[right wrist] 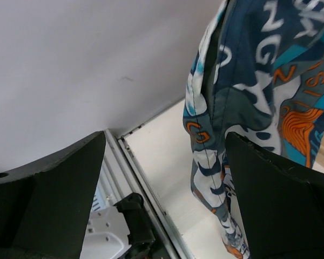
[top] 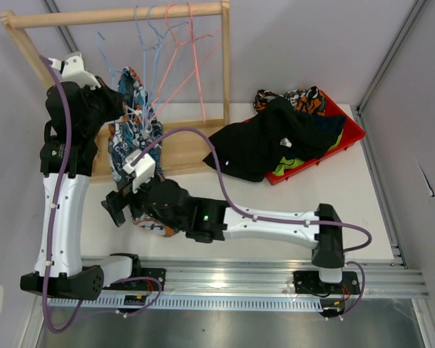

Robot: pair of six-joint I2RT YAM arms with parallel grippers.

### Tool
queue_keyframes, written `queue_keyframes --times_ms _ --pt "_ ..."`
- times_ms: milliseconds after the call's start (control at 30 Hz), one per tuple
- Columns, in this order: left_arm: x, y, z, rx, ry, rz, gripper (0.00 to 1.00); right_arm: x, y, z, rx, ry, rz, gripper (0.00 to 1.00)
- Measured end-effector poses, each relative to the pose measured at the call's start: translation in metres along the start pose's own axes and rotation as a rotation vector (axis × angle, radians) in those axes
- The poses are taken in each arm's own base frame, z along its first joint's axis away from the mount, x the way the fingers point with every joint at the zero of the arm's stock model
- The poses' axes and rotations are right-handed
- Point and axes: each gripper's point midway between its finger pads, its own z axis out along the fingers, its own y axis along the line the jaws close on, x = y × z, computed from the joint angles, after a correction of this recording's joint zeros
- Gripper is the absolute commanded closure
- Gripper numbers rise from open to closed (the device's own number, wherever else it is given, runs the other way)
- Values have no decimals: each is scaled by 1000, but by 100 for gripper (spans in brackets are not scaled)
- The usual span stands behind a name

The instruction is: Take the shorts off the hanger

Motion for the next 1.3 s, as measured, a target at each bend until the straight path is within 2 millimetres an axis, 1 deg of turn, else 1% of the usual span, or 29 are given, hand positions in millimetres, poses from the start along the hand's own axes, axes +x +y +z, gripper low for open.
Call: queue_keyframes --times_ms 67,133,267,333,400,433,467,500,533,600,633,733,800,900,967,1033,1133,1233,1300 --pt "-3 -4 -3 16 -2 1 100 16 -2 14 15 20 -9 1" --pt "-6 -6 -6 28 -8 2 100 33 -6 23 34 42 -20 3" --pt "-11 -11 -15 46 -21 3 100 60 -14 33 64 87 -29 2" --pt "-13 -12 -20 54 -29 4 100 68 -17 34 74 103 -29 2" --pt "-15 -13 -23 57 -35 4 100 68 -18 34 82 103 -25 2" --pt "-16 -13 -23 58 -37 4 100 67 -18 34 84 99 -23 5" --pt "-16 -13 -24 58 -38 4 100 66 -19 34 87 96 -23 10" --pt "-16 -13 -24 58 -38 4 100 66 -19 34 89 96 -24 18" --pt "-16 -13 -24 58 -38 4 100 66 -20 34 91 97 -27 44" --pt "-16 -13 -24 57 -38 5 100 67 -21 34 93 97 -29 71" --pt "-16 -13 -24 56 -39 6 100 68 -21 34 93 97 -23 99" --pt "-15 -12 -24 51 -34 13 100 80 -25 28 97 117 -18 100" --pt "-15 -11 -26 45 -25 15 100 93 -30 18 101 134 -20 100" --pt "-18 -11 -26 41 -22 20 100 120 -34 -9 111 181 -26 100" --pt "-18 -11 -26 39 -16 20 100 136 -31 -28 112 200 -22 100" --pt "-19 -11 -26 35 -10 20 100 153 -23 -50 108 224 -19 100" --pt "-24 -12 -26 29 -14 20 100 186 -11 -82 99 283 -31 100" --pt "-19 -11 -27 22 24 19 100 206 -12 -99 123 311 -49 100" --pt "-17 -11 -26 19 43 19 100 210 -15 -102 142 314 -50 100"
